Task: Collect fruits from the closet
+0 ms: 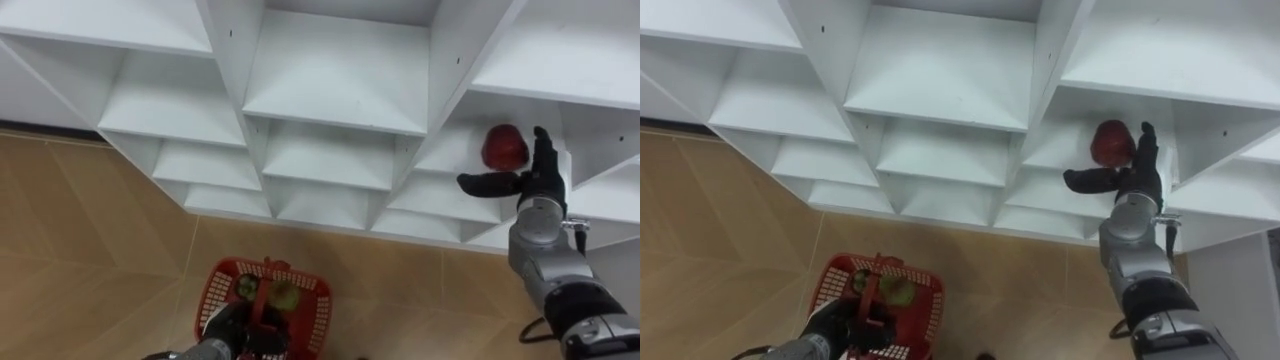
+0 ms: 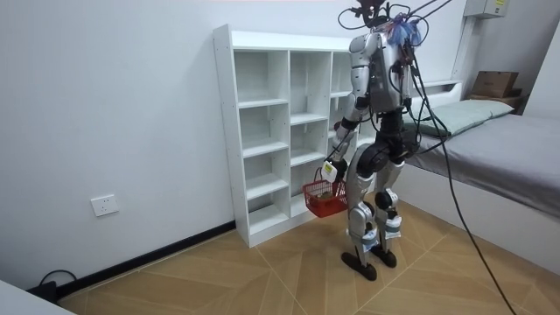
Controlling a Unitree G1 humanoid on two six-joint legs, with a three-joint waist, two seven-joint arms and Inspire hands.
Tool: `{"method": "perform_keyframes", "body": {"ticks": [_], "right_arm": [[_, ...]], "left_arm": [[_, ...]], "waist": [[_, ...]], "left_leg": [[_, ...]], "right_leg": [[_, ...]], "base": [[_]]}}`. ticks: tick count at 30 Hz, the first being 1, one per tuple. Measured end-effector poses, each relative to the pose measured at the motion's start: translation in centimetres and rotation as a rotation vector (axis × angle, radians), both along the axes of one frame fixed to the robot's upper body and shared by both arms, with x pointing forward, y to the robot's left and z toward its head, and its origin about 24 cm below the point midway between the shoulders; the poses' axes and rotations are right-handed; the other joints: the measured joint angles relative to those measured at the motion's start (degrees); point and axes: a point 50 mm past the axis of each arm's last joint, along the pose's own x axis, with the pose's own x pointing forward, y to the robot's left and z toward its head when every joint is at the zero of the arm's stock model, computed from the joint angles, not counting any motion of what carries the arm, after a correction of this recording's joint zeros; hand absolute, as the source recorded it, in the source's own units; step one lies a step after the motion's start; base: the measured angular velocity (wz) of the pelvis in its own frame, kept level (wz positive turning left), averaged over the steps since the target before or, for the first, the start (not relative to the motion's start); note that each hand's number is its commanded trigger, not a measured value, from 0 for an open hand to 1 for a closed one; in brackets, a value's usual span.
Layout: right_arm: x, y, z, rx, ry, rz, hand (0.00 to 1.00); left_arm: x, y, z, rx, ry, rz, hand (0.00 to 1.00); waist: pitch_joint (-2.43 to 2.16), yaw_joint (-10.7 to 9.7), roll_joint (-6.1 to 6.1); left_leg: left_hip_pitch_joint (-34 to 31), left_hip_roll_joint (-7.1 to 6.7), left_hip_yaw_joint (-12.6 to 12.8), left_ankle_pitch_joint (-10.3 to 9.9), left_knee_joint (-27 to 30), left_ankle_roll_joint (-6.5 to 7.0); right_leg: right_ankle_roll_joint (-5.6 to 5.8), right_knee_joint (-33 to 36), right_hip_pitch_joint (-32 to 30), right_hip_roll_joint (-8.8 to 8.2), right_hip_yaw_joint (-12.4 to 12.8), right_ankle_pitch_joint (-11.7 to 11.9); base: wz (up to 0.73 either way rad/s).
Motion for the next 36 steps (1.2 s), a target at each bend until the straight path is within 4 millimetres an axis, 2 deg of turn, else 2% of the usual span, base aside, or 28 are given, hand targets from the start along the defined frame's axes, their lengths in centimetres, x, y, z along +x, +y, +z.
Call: {"method": "perform_keyframes", "body": {"ticks": [7, 11, 36], "right_arm": [[0.3, 0.1, 0.3, 0.000, -0.021, 0.005, 0.00], [0.4, 0.1, 0.5, -0.005, -0.035, -0.003, 0.00], [1.5, 0.8, 1.7, 0.064, -0.096, -0.057, 0.00]], "left_arm": [[0.2, -0.1, 0.1, -0.002, -0.005, -0.002, 1.00], [0.2, -0.5, 0.1, -0.002, -0.006, -0.021, 1.00], [0.8, -0.7, 0.3, 0.003, -0.014, -0.022, 1.00]], "waist": [[0.19, 0.0, 0.27], [0.45, 0.0, 0.69], [0.50, 0.5, 0.77]], "left_leg": [[-0.5, -0.02, 0.9, 0.1, -0.1, 0.14], [-0.7, -0.02, 0.9, 0.1, -0.2, 0.14], [-1.2, -0.10, 1.2, 0.3, -0.4, 0.18]], "right_leg": [[0.05, 1.1, -1.2, -0.16, 1.0, -0.1], [0.03, 1.0, -1.3, -0.16, 1.0, -0.2], [0.03, 1.1, -2.2, -0.24, 1.2, -0.2]], "base": [[-0.06], [0.00], [0.00]]}}
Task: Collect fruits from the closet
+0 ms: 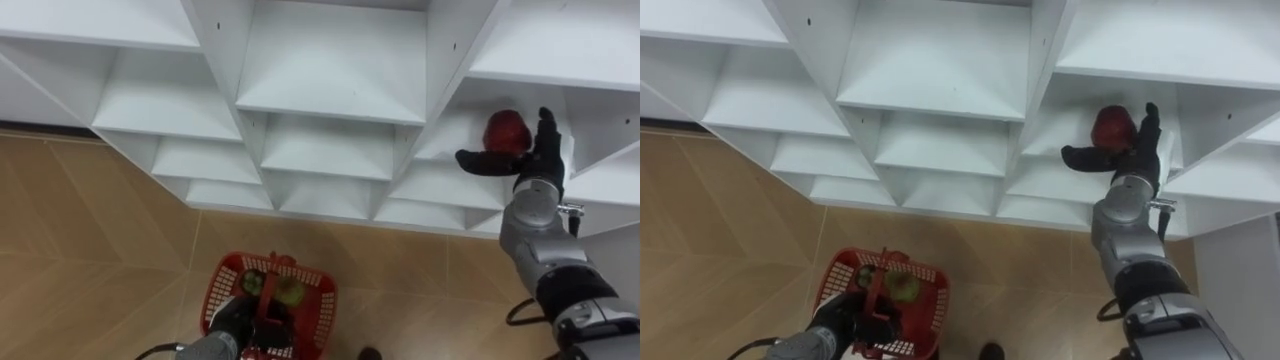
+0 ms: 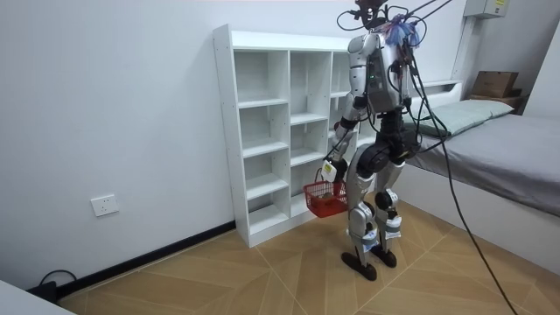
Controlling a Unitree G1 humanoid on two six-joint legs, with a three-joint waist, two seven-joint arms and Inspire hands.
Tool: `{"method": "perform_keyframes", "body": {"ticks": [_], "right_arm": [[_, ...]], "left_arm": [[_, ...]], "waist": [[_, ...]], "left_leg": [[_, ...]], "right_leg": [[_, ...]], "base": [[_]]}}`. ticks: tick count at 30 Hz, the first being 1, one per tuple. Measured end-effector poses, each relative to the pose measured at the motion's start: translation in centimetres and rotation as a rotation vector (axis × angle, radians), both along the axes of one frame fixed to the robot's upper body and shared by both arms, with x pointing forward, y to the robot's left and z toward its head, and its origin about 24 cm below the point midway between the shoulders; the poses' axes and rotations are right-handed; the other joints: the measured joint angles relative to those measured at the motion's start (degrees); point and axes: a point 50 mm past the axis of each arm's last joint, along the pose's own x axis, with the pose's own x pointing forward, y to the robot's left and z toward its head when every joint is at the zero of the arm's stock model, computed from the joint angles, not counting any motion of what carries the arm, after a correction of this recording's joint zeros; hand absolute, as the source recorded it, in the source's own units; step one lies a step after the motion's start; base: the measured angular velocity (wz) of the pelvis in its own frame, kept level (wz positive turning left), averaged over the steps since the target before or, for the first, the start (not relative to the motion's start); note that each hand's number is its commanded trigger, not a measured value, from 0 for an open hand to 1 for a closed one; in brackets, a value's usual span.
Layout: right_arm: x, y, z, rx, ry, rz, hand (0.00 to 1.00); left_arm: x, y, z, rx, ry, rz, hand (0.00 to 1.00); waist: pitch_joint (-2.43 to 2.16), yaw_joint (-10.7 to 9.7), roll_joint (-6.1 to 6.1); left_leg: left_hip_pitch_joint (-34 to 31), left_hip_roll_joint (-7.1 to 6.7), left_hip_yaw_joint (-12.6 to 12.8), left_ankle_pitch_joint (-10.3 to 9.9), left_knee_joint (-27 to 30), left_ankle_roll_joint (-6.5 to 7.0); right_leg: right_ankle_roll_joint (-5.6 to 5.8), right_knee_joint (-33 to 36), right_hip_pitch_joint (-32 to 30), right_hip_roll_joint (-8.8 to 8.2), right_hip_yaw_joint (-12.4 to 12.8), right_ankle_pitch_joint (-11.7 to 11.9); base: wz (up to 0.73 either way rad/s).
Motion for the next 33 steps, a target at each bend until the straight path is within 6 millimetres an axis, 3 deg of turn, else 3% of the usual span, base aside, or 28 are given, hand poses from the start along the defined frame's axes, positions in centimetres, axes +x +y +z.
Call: {"method": "perform_keyframes", "body": {"ticks": [23, 24, 25, 26, 33], "right_arm": [[0.7, 0.3, 1.0, -0.010, -0.031, 0.005, 0.00], [0.7, 0.3, 1.0, -0.010, -0.031, 0.005, 0.16], [0.7, 0.3, 1.0, -0.010, -0.031, 0.005, 0.64], [0.7, 0.3, 1.0, -0.010, -0.031, 0.006, 1.00], [0.6, -0.4, 1.1, -0.060, -0.025, 0.003, 1.00]], "left_arm": [[0.9, -0.1, 0.3, 0.013, -0.013, 0.001, 1.00], [0.9, -0.1, 0.3, 0.012, -0.013, 0.002, 1.00], [0.9, -0.1, 0.3, 0.012, -0.013, 0.002, 1.00], [0.9, -0.1, 0.3, 0.013, -0.013, 0.001, 1.00], [0.7, 0.0, 0.1, 0.020, 0.004, 0.003, 1.00]], "waist": [[0.38, 0.7, -0.41], [0.38, 0.7, -0.41], [0.38, 0.7, -0.41], [0.39, 0.7, -0.42], [0.50, 0.7, -0.60]], "left_leg": [[-1.2, -0.01, 1.1, 0.0, 0.2, 0.04], [-1.2, -0.01, 1.1, 0.0, 0.2, 0.04], [-1.2, -0.01, 1.1, 0.0, 0.2, 0.04], [-1.2, -0.01, 1.1, 0.0, 0.2, 0.05], [-1.2, 0.02, 1.3, 0.0, 0.2, 0.04]], "right_leg": [[-0.21, 2.0, -2.5, -0.37, 0.4, -0.3], [-0.21, 2.0, -2.5, -0.39, 0.4, -0.3], [-0.21, 2.0, -2.4, -0.39, 0.4, -0.3], [-0.21, 2.0, -2.4, -0.39, 0.4, -0.3], [-0.22, 1.9, -2.4, -0.38, 0.3, -0.3]], "base": [[-0.01], [0.00], [0.00], [0.00], [0.00]]}}
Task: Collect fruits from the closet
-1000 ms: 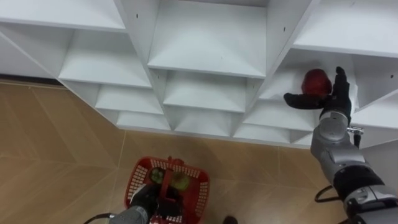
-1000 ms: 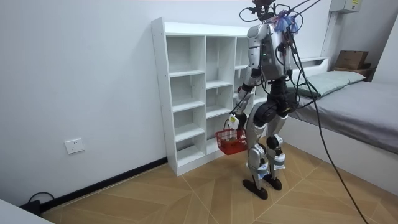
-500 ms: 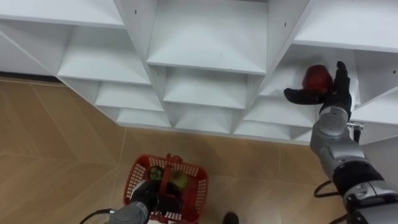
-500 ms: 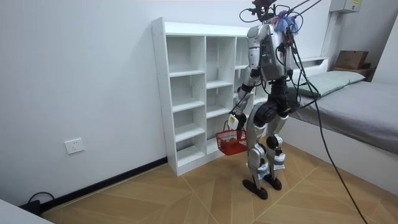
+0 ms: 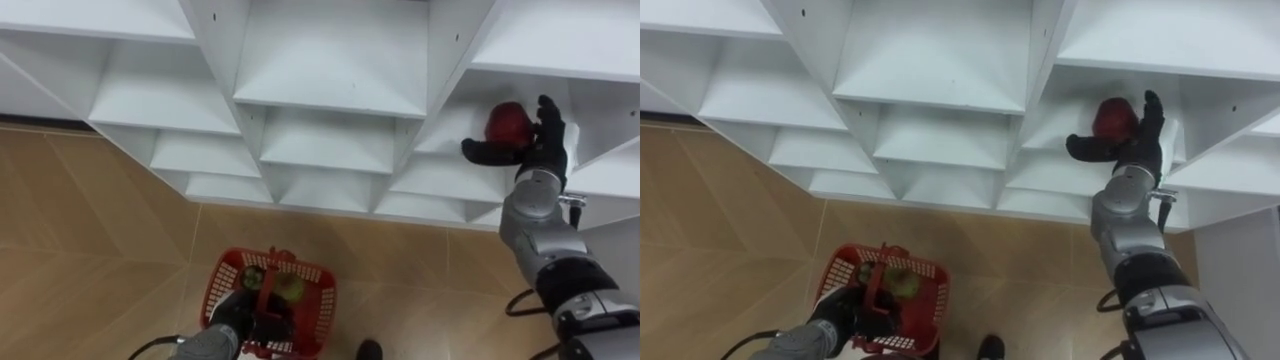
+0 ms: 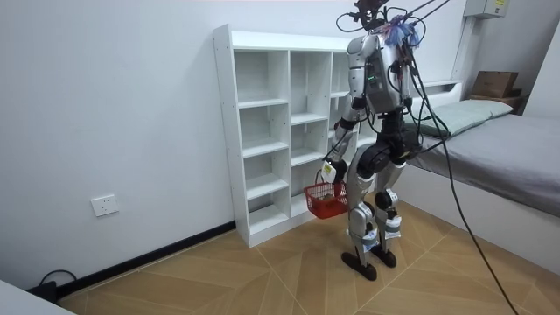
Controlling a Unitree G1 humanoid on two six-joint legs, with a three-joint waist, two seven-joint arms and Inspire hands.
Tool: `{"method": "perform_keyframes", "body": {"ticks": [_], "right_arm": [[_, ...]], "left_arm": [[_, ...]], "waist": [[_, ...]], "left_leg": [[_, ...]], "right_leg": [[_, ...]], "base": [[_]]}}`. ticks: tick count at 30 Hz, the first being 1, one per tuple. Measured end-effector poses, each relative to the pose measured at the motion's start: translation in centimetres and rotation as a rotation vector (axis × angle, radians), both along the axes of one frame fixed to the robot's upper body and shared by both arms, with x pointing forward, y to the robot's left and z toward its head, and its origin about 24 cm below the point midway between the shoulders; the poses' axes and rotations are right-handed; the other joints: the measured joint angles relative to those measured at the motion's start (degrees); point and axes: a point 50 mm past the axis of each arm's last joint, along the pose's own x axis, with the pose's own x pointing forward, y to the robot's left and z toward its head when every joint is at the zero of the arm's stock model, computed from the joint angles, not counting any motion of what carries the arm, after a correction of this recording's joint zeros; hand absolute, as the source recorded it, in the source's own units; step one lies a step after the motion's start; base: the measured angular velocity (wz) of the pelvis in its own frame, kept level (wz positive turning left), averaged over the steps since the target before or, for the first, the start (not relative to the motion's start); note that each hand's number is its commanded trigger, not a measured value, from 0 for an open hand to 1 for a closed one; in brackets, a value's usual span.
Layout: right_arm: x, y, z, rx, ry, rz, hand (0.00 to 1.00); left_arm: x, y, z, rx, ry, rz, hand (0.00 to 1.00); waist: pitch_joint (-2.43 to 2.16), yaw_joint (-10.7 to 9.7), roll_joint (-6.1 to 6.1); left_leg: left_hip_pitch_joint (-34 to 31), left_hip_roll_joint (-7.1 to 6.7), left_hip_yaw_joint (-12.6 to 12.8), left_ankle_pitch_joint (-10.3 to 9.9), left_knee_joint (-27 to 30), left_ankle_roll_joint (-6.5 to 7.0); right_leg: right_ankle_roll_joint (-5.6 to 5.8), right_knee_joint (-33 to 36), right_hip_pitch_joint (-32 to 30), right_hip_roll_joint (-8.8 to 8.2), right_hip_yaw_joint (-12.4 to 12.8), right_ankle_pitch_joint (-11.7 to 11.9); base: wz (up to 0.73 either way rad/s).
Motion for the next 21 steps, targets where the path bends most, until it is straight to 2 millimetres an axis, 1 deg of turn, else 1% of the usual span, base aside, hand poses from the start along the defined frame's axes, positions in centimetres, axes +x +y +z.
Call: {"method": "perform_keyframes", "body": {"ticks": [5, 11, 12, 15, 17, 21], "right_arm": [[-0.11, -0.27, -0.07, -0.013, 0.006, -0.013, 1.00], [-0.12, 0.01, -0.24, -0.006, 0.010, -0.005, 1.00], [-0.12, 0.02, -0.24, -0.006, 0.010, -0.005, 1.00], [-0.08, 0.07, -0.15, -0.006, -0.003, -0.005, 1.00], [-0.07, 0.07, -0.10, -0.006, -0.008, -0.005, 1.00], [-0.05, 0.08, -0.03, -0.006, -0.016, -0.005, 1.00]], "left_arm": [[-0.25, 0.07, -0.17, -0.001, 0.011, 0.016, 1.00], [-0.22, -0.12, -0.16, 0.005, 0.008, 0.009, 1.00], [-0.23, -0.14, -0.16, 0.007, 0.008, 0.011, 1.00], [-0.16, -0.20, -0.12, 0.007, 0.003, 0.013, 1.00], [-0.14, -0.26, -0.12, 0.006, 0.002, 0.012, 1.00], [-0.11, -0.45, -0.11, 0.001, 0.001, 0.011, 1.00]], "waist": [[0.02, 0.0, 0.03], [0.08, 0.2, 0.14], [0.11, 0.2, 0.19], [0.44, 0.2, 0.70], [0.54, 0.2, 0.85], [0.54, 0.2, 0.86]], "left_leg": [[0.0, 0.06, 0.1, 0.0, 0.1, -0.01], [0.0, 0.06, 0.1, 0.0, 0.2, -0.01], [0.0, 0.06, 0.1, 0.0, 0.2, -0.01], [0.0, 0.06, 0.0, 0.0, 0.4, -0.01], [0.0, 0.06, 0.0, 0.0, 0.4, -0.01], [-0.4, 0.10, 0.0, 0.0, 0.6, -0.01]], "right_leg": [[-0.01, -0.1, 0.0, -0.01, -0.3, 0.0], [-0.01, -0.1, 0.1, -0.01, -0.3, 0.0], [-0.01, -0.2, 0.2, -0.01, -0.3, 0.0], [-0.01, -0.2, 0.3, -0.01, -0.3, 0.0], [-0.03, -0.2, 0.3, 0.01, -0.3, 0.0], [-0.11, -0.1, 0.0, 0.03, -0.3, 0.0]], "base": [[-0.01], [0.00], [0.00], [0.00], [0.00], [0.00]]}}
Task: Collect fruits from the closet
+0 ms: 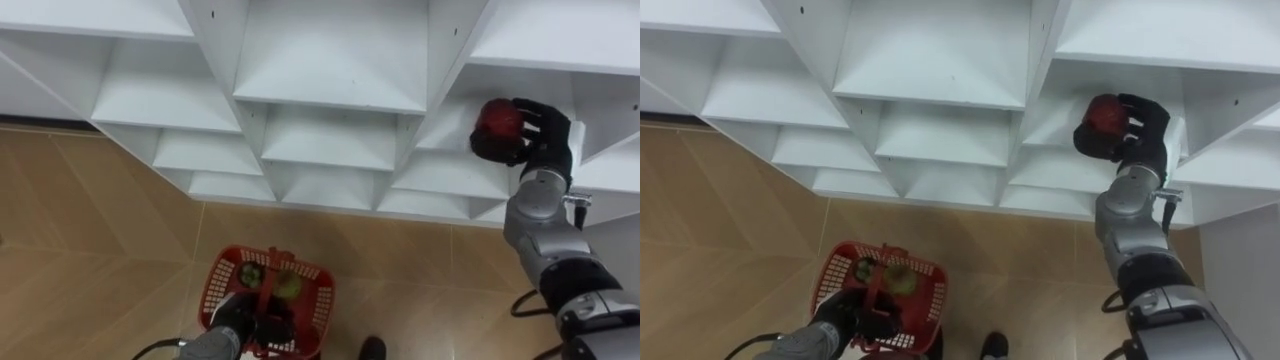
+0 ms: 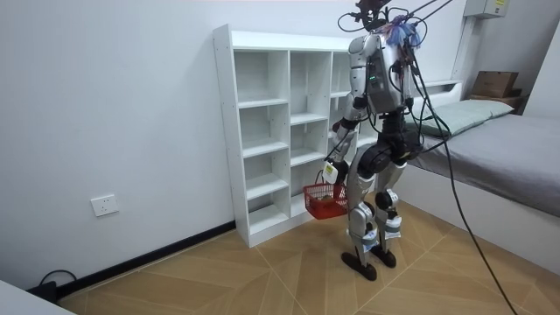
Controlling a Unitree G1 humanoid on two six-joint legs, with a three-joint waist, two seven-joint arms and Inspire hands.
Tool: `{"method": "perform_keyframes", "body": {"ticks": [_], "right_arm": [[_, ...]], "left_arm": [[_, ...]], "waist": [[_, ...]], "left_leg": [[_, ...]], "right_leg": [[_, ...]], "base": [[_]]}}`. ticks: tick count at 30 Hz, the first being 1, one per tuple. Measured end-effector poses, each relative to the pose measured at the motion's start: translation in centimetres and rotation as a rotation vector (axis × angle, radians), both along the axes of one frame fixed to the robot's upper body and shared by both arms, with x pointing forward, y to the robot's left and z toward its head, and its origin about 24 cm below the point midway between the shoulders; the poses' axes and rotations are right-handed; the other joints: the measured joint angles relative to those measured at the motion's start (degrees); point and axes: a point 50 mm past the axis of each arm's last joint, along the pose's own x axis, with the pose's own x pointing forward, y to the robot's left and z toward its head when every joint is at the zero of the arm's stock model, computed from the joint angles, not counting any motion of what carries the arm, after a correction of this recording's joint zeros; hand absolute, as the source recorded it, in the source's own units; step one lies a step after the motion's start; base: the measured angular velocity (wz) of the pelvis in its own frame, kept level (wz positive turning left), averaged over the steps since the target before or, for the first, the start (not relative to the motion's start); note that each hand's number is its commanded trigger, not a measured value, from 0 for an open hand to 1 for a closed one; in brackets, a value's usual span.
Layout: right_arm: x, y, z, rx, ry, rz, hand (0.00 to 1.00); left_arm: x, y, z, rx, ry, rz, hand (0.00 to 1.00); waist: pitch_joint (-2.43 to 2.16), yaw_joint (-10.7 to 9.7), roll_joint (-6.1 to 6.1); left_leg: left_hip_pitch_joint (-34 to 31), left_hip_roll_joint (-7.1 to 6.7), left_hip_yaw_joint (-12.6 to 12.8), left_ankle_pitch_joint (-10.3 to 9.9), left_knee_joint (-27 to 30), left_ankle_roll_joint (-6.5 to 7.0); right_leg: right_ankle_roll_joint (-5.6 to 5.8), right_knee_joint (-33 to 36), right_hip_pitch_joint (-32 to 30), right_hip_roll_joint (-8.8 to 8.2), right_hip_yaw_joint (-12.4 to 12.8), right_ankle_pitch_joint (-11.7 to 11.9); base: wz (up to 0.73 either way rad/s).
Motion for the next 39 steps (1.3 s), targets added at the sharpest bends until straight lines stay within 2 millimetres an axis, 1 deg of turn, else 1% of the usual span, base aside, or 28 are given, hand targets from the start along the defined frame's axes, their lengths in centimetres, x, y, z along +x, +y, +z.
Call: {"method": "perform_keyframes", "body": {"ticks": [13, 18, 21, 22, 24, 25, 26, 27, 28, 30, 31, 33, 34, 37, 39], "right_arm": [[0.0, 0.1, -0.1, 0.018, 0.005, 0.009, 1.00], [0.0, 0.5, -0.3, 0.027, 0.006, 0.014, 1.00], [-0.2, 1.0, -0.7, 0.027, 0.014, 0.029, 1.00], [-0.3, 1.2, -0.9, 0.024, 0.018, 0.037, 1.00], [-0.9, 1.6, -1.5, 0.023, 0.029, 0.078, 1.00], [-1.1, 1.7, -1.7, 0.027, 0.034, 0.085, 1.00], [-1.6, 1.9, -2.2, 0.037, 0.045, 0.099, 1.00], [-2.0, 2.4, -2.8, 0.039, 0.059, 0.117, 1.00], [-2.2, 2.7, -3.0, 0.039, 0.066, 0.131, 1.00], [-3.4, 3.7, -4.3, 0.045, 0.105, 0.194, 1.00], [-3.7, 3.8, -4.7, 0.045, 0.123, 0.210, 1.00], [-5.5, 4.2, -6.4, 0.062, 0.184, 0.253, 1.00], [-5.8, 4.3, -6.5, 0.068, 0.186, 0.261, 1.00], [-6.6, 5.1, -6.6, 0.094, 0.170, 0.311, 1.00], [-7.6, 5.7, -6.8, 0.101, 0.166, 0.359, 1.00]], "left_arm": [[0.6, -0.2, 0.3, -0.003, -0.015, -0.006, 1.00], [0.6, -0.2, 0.3, -0.005, -0.016, -0.006, 1.00], [0.8, 0.0, 0.4, -0.017, -0.021, 0.027, 1.00], [0.8, 0.1, 0.4, -0.018, -0.022, 0.033, 1.00], [0.9, 0.1, 0.5, -0.019, -0.032, 0.037, 1.00], [0.9, 0.1, 0.5, -0.021, -0.035, 0.039, 1.00], [0.9, 0.1, 0.6, -0.024, -0.042, 0.046, 1.00], [0.7, 0.2, 0.5, -0.023, -0.042, 0.056, 1.00], [0.6, 0.3, 0.4, -0.021, -0.040, 0.059, 1.00], [0.1, 0.4, 0.2, -0.015, -0.028, 0.070, 1.00], [0.0, 0.5, 0.1, -0.021, -0.025, 0.081, 1.00], [-0.7, 0.6, -0.1, -0.038, -0.021, 0.108, 1.00], [-0.7, 0.6, -0.1, -0.041, -0.023, 0.111, 1.00], [-0.7, 0.7, 0.1, -0.056, -0.039, 0.122, 1.00], [-0.8, 0.6, 0.1, -0.065, -0.044, 0.121, 1.00]], "waist": [[-0.06, 0.0, 0.03], [-0.14, 0.0, 0.04], [-0.24, -0.6, 0.10], [-0.33, -0.6, 0.06], [-0.93, -0.8, 0.12], [-0.97, -0.8, 0.12], [-1.18, -0.6, 0.11], [-1.42, -0.9, 0.07], [-1.57, -1.2, 0.08], [-2.05, -2.1, 0.30], [-2.11, -2.3, 0.30], [-2.99, -2.6, 0.17], [-3.00, -2.7, 0.18], [-3.13, -4.3, 0.23], [-3.25, -5.0, 0.15]], "left_leg": [[0.0, 0.01, 0.0, 0.0, 0.4, 0.00], [0.1, 0.01, 0.0, 0.0, 0.4, 0.00], [0.6, 0.01, -0.2, 0.0, 0.4, 0.00], [0.8, 0.01, -0.2, 0.0, 0.4, 0.00], [1.2, 0.01, -0.2, 0.0, 0.2, 0.00], [1.5, 0.00, -0.2, 0.0, 0.2, 0.00], [2.1, 0.01, -0.2, 0.0, 0.0, 0.00], [2.8, 0.01, -0.2, 0.0, -0.2, 0.00], [3.2, 0.00, -0.3, 0.0, -0.5, -0.01], [5.3, -0.06, -0.6, 0.0, -0.9, -0.02], [6.1, -0.07, -0.6, 0.0, -1.2, -0.02], [8.6, -0.13, -1.0, 0.0, -2.2, -0.05], [9.1, -0.14, -1.0, 0.0, -2.4, -0.06], [10.3, -0.14, -1.2, 0.0, -2.6, -0.07], [11.7, -0.13, -1.2, 0.0, -3.1, -0.09]], "right_leg": [[-0.02, 0.0, 0.2, -0.02, 0.0, 0.0], [-0.03, 0.1, 0.3, -0.02, 0.0, 0.0], [-0.03, 0.1, 0.8, -0.02, -0.1, 0.0], [-0.03, 0.1, 0.9, -0.02, -0.1, 0.0], [-0.02, 0.0, 1.4, -0.02, 0.0, 0.0], [-0.02, -0.1, 1.7, -0.01, 0.0, 0.0], [-0.02, -0.2, 2.3, 0.01, -0.1, 0.0], [-0.01, -0.8, 3.1, 0.07, -0.2, 0.0], [-0.02, -1.2, 3.7, 0.12, -0.3, 0.0], [0.00, -2.3, 6.2, 0.21, -0.7, 0.0], [0.00, -2.7, 7.1, 0.25, -0.8, 0.0], [0.08, -4.2, 10.0, 0.42, -1.2, 0.1], [0.09, -4.3, 10.3, 0.42, -1.1, 0.1], [0.19, -5.0, 11.9, 0.53, -1.4, 0.2], [0.25, -6.0, 13.4, 0.69, -1.3, 0.2]], "base": [[0.00], [0.00], [0.00], [0.00], [0.00], [0.00], [0.00], [0.00], [0.05], [0.06], [0.07], [0.06], [0.00], [0.00], [0.00]]}}
